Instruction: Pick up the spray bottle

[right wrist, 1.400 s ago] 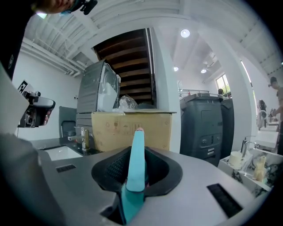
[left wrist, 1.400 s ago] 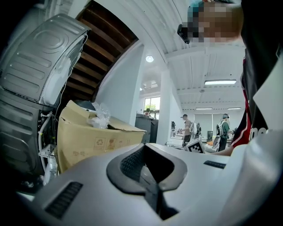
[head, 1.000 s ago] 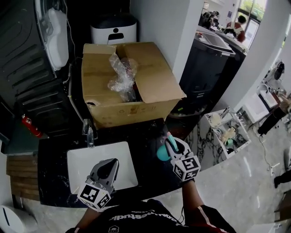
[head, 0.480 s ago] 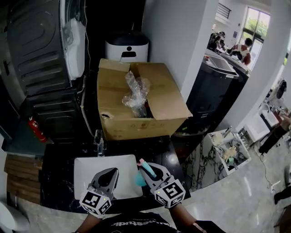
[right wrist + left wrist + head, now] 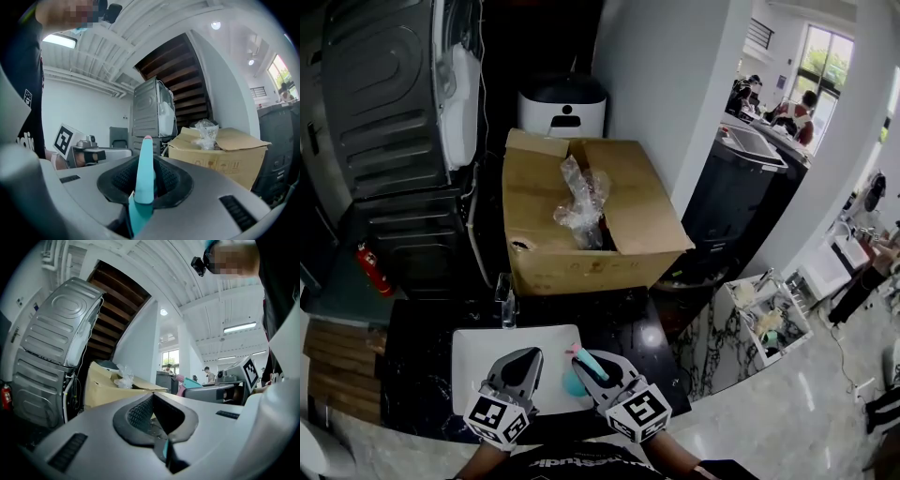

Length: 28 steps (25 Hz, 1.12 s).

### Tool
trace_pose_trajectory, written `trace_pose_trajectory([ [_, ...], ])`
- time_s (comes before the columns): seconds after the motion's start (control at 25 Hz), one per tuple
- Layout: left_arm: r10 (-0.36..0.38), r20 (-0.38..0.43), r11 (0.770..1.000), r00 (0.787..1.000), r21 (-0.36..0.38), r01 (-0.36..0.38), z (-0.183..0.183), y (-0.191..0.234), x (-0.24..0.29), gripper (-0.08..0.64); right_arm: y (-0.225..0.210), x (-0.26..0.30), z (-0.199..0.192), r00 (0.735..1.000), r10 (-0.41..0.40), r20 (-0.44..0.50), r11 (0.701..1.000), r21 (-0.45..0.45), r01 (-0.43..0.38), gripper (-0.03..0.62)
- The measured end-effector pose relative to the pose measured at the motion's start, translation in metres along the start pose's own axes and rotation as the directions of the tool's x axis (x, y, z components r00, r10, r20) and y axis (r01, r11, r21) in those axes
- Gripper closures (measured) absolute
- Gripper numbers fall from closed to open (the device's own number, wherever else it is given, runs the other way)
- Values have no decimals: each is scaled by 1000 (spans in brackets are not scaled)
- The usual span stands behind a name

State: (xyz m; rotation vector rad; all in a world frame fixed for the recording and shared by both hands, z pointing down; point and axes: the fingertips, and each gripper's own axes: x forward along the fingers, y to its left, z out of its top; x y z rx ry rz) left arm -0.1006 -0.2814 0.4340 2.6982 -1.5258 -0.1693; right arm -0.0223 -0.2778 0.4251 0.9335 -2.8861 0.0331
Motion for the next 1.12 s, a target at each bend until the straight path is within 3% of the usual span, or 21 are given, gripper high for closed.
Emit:
trace_pose_trajectory([
  [1.12,-34,0,999,999,-10,34,-2,-11,8,545,-3,-6,-9,999,-32,-22,999,12,32,489],
])
